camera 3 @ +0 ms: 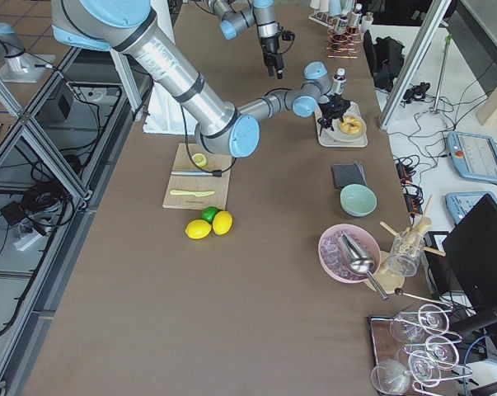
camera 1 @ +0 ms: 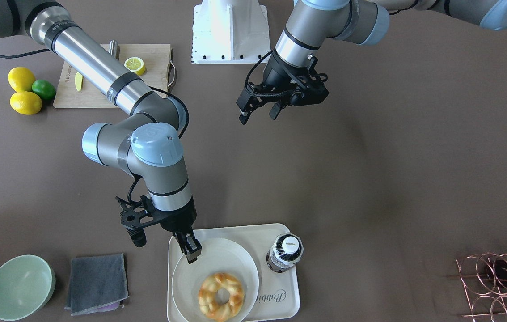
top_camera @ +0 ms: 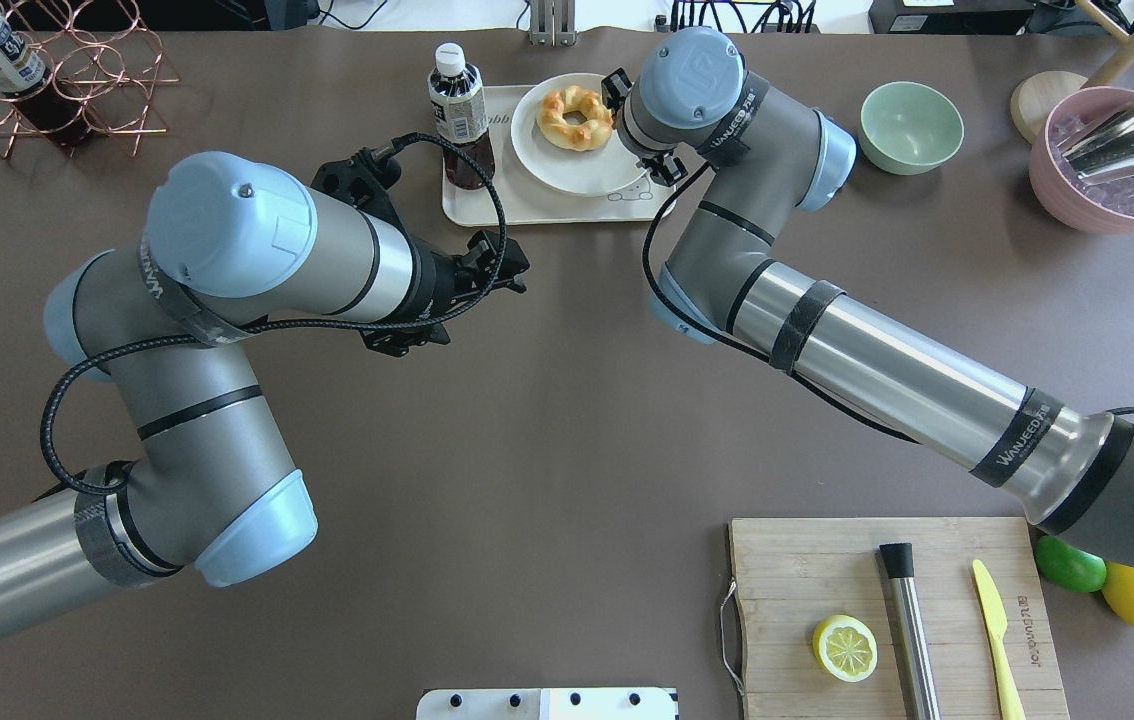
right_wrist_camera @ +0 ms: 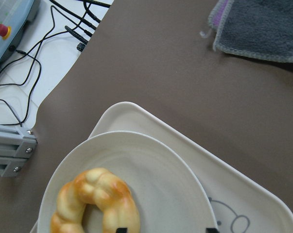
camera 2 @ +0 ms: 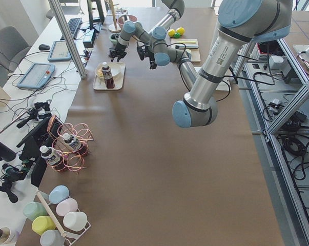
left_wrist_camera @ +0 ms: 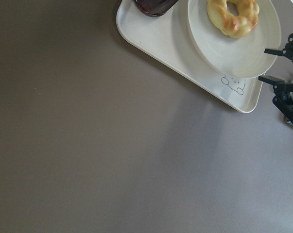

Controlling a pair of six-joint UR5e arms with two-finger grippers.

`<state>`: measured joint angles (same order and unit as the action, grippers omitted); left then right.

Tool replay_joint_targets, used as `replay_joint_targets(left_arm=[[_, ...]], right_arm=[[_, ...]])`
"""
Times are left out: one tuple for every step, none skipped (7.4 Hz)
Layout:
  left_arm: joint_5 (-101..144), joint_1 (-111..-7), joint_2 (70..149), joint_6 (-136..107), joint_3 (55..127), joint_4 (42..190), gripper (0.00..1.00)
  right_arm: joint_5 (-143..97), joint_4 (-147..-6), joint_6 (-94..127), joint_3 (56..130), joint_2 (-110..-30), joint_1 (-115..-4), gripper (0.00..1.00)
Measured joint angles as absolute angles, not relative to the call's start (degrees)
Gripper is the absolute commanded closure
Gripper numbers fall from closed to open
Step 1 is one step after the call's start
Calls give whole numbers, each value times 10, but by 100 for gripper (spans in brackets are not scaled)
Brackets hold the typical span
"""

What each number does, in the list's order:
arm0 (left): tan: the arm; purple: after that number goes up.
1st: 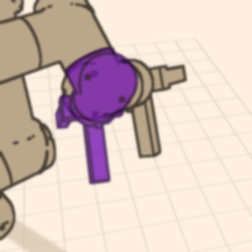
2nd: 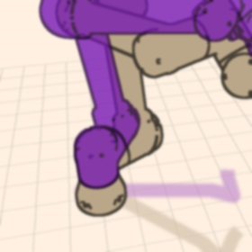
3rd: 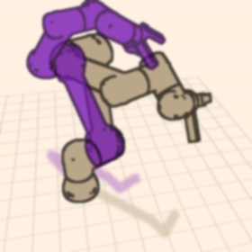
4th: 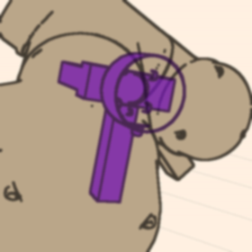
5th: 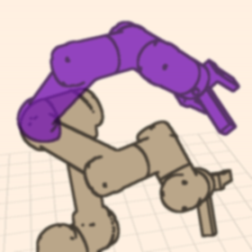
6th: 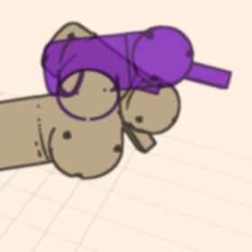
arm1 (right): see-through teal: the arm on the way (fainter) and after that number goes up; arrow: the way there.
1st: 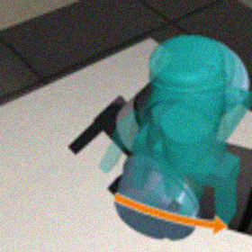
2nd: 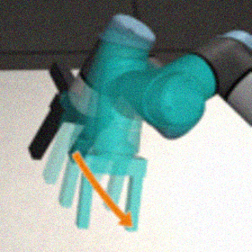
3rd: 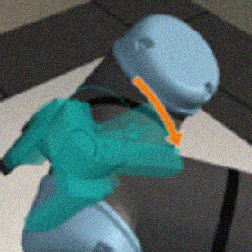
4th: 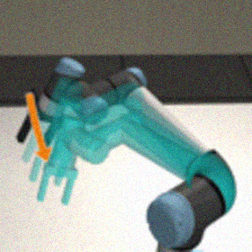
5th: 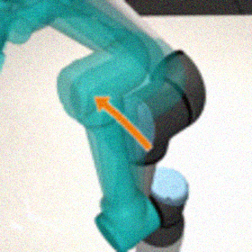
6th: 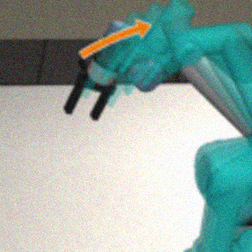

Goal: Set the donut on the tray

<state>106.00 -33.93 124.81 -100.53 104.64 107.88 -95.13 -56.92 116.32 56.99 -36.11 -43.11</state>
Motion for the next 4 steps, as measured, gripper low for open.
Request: replay_joint_targets(left_arm=[[1081,-353,1248,-988,1048,1065,3],[1103,-372,1248,-945,1056,1033,3],[1121,-395,1244,-878,1073,980,3],[1133,-421,1235,-800,1099,915,3]], right_arm=[[-974,-572,1104,579,-362,-442,0],[-1024,-592,1030,598,-369,-462,0],[-1088,-633,922,636,-388,-489,0],[-1142,-672,813,683,-423,-517,0]])
